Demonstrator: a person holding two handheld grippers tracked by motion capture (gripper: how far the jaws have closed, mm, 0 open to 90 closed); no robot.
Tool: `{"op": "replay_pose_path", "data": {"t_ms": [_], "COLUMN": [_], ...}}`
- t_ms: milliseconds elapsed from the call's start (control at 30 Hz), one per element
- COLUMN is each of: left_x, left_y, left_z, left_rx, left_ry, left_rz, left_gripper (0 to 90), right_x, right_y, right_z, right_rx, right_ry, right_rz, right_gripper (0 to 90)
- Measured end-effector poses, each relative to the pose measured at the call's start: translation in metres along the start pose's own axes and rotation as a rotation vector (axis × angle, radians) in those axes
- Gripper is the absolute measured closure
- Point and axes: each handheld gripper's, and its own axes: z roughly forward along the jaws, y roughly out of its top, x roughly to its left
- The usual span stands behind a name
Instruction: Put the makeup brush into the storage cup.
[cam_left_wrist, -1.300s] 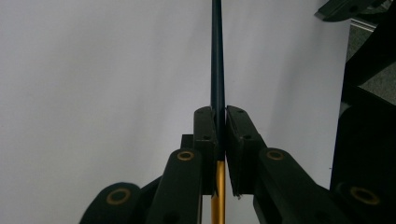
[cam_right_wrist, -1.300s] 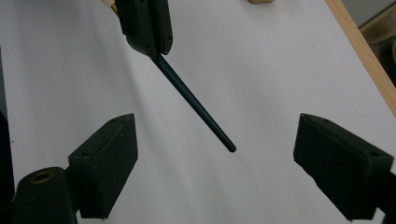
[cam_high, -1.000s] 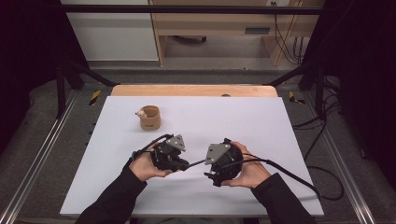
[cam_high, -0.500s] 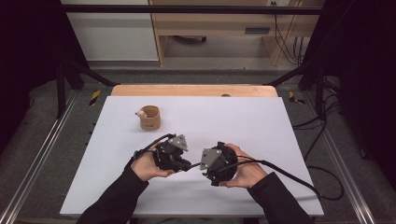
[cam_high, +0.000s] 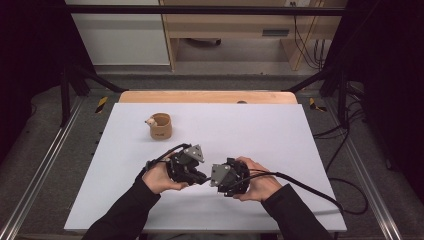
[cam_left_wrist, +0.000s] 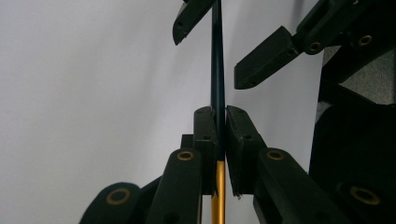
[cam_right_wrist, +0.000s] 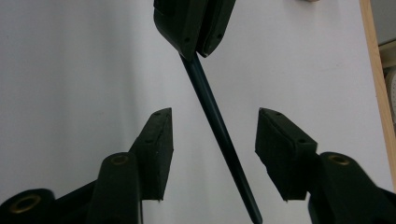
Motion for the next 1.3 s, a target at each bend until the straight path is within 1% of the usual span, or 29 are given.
{"op": "replay_pose_path", "data": {"t_ms": [33,100,133,167,233,267,300,333,367,467,633,667,700,733,800,833,867,933,967,1067,1100,1167,1200,1233,1267,1300], "left_x": [-0.0003,-0.0014,-0.0014,-0.0016,-0.002,-0.0024,-0.0027,-0.0032,-0.0029,-0.0035,-0.0034,-0.0035,-0.0039,-0.004,-0.0035,-0.0031,-0.0028,-0.0025,-0.0025,-0.0022,-0.002,-0.0019,-0.0006,-0.0004,0.0001,0.0007], "left_y": [0.0002,0.0004,0.0007,0.0008,0.0011,0.0012,0.0012,0.0012,0.0012,0.0012,0.0017,0.0018,0.002,0.0021,0.0021,0.002,0.0019,0.0017,0.0016,0.0011,0.0011,0.0009,0.0011,0.0008,0.0005,0.0003], "left_z": [0.0002,0.0009,0.0007,0.0008,0.0009,0.0011,0.0014,0.0017,0.0013,0.0012,0.0018,0.0021,0.0022,0.0022,0.0019,0.0019,0.0016,0.0012,0.0011,0.0003,-0.0002,-0.0007,-0.0021,-0.0023,-0.0026,-0.0031], "left_rx": [-0.001,-0.011,-0.009,-0.008,-0.007,-0.005,-0.004,-0.003,0.001,-0.002,0.004,0.005,0.007,0.008,0.012,0.009,0.006,0.003,0.002,-0.005,-0.006,-0.015,-0.006,-0.017,-0.026,-0.03], "left_ry": [0.002,0.0,0.002,0.002,-0.006,-0.007,-0.009,-0.003,-0.005,-0.01,-0.018,-0.024,-0.018,-0.016,-0.015,-0.021,-0.024,-0.022,-0.021,-0.017,-0.022,-0.011,-0.012,-0.016,-0.011,-0.015], "left_rz": [0.002,-0.008,-0.007,-0.007,-0.008,-0.003,-0.002,0.002,0.006,0.006,0.019,0.021,0.023,0.024,0.029,0.028,0.027,0.028,0.027,0.031,0.029,0.028,0.035,0.025,0.023,0.021], "left_gripper": [83.2,83.2,83.2,83.2,83.2,83.2,83.2,83.2,83.2,83.2,83.2,83.2,83.2,83.2,83.2,83.2,83.2,83.1,83.1,83.0,82.9,82.4,82.0,81.8,81.4,81.1], "right_x": [0.0003,0.0012,0.0012,0.0018,0.0014,0.0022,0.002,0.0019,0.0024,0.0024,0.0031,0.0032,0.0029,0.0035,0.0036,0.0034,0.004,0.004,0.0041,0.004,0.004,0.0043,0.0038,0.004,0.0043,0.0044], "right_y": [0.0,0.0003,0.0001,0.0003,0.0002,0.0004,0.0004,0.0004,0.0006,0.0005,0.0011,0.0011,0.0009,0.001,0.0008,0.0007,0.0008,0.0006,0.0007,0.0004,0.0005,0.0003,0.0002,0.0001,0.0,0.0], "right_z": [0.0001,0.0006,0.0009,0.0014,0.0019,0.0023,0.0025,0.0026,0.0029,0.0026,0.0025,0.0026,0.003,0.0029,0.0031,0.0033,0.0033,0.0035,0.0033,0.0031,0.0029,0.0024,0.0024,0.0025,0.0025,0.0025], "right_rx": [-0.002,-0.004,-0.001,0.002,0.003,0.005,0.007,0.005,-0.001,0.001,0.002,0.001,-0.001,0.001,-0.003,-0.002,-0.001,-0.003,-0.003,-0.004,-0.003,-0.004,-0.004,-0.005,-0.005,-0.005], "right_ry": [0.001,0.006,0.008,0.007,0.012,0.005,0.001,0.002,0.004,0.007,0.022,0.024,0.023,0.024,0.025,0.022,0.023,0.02,0.022,0.026,0.026,0.028,0.032,0.03,0.035,0.038], "right_rz": [-0.003,-0.005,-0.018,-0.021,-0.04,-0.035,-0.051,-0.057,-0.052,-0.064,-0.071,-0.07,-0.081,-0.074,-0.083,-0.094,-0.089,-0.098,-0.093,-0.1,-0.105,-0.108,-0.114,-0.114,-0.114,-0.119], "right_gripper": [49.9,53.1,54.7,56.2,58.4,59.5,61.4,63.4,66.1,67.7,73.5,74.0,75.0,75.9,77.1,77.6,78.0,78.6,78.9,80.0,80.3,81.4,82.0,82.7,83.4,83.8]}}
